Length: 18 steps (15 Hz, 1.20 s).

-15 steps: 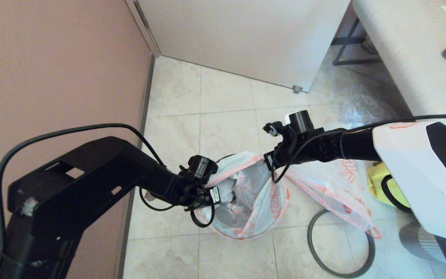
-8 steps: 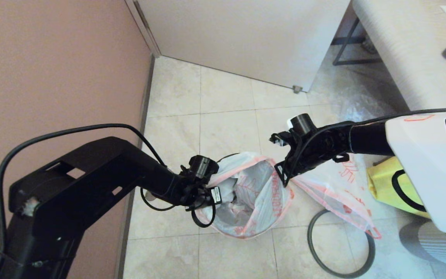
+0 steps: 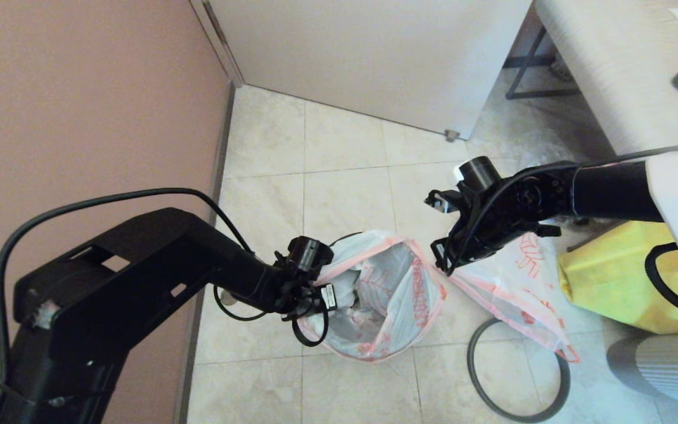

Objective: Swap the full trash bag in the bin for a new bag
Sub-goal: Put the new garbage bag on the trash can

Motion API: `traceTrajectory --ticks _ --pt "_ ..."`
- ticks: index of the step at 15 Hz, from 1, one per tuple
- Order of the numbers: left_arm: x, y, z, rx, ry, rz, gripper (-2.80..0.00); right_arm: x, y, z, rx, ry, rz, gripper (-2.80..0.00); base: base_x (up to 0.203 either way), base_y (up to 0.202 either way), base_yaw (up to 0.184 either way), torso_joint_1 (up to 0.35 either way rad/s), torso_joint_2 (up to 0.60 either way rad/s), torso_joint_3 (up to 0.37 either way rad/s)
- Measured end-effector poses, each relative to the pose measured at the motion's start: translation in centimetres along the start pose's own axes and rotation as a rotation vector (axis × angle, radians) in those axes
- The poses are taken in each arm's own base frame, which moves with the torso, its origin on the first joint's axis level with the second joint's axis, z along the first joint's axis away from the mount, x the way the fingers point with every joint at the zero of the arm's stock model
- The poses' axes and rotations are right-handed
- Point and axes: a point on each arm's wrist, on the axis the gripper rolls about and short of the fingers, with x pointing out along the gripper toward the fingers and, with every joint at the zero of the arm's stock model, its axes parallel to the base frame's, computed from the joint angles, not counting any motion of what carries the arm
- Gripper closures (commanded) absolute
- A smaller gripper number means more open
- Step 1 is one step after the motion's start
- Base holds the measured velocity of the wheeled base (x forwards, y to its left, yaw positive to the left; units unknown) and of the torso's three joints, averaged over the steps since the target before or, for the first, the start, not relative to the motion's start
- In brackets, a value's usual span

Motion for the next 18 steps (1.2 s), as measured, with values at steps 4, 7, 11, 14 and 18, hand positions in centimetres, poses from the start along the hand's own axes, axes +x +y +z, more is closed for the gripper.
traceTrajectory --ticks 4,7,11,14,18 --pt "-0.3 -1.0 -0.9 0.027 0.005 -0.003 0.00 -0.1 0.7 1.4 -0.030 -0.134 0.036 0.00 0.000 0.000 0.000 0.000 0.00 0.000" --pt "-0.4 -1.6 -1.6 0.043 0.015 -0.008 0.00 0.7 1.1 2.0 -0.068 -0.136 0.048 0.00 0.000 0.000 0.000 0.000 0.00 0.000" --pt "-0.5 -2.1 -2.1 0.057 0.023 -0.016 0.00 2.6 3.2 1.0 -0.105 -0.052 0.102 0.00 0.000 0.000 0.000 0.000 0.00 0.000" --pt "-0.7 -2.3 -2.3 0.062 0.025 -0.020 0.00 3.8 3.7 0.9 -0.122 -0.059 0.165 0.00 0.000 0.000 0.000 0.000 0.00 0.000" --pt "-0.8 -2.5 -2.4 0.065 0.023 -0.025 0.00 5.0 4.3 0.9 -0.133 -0.081 0.182 0.00 0.000 0.000 0.000 0.000 0.00 0.000"
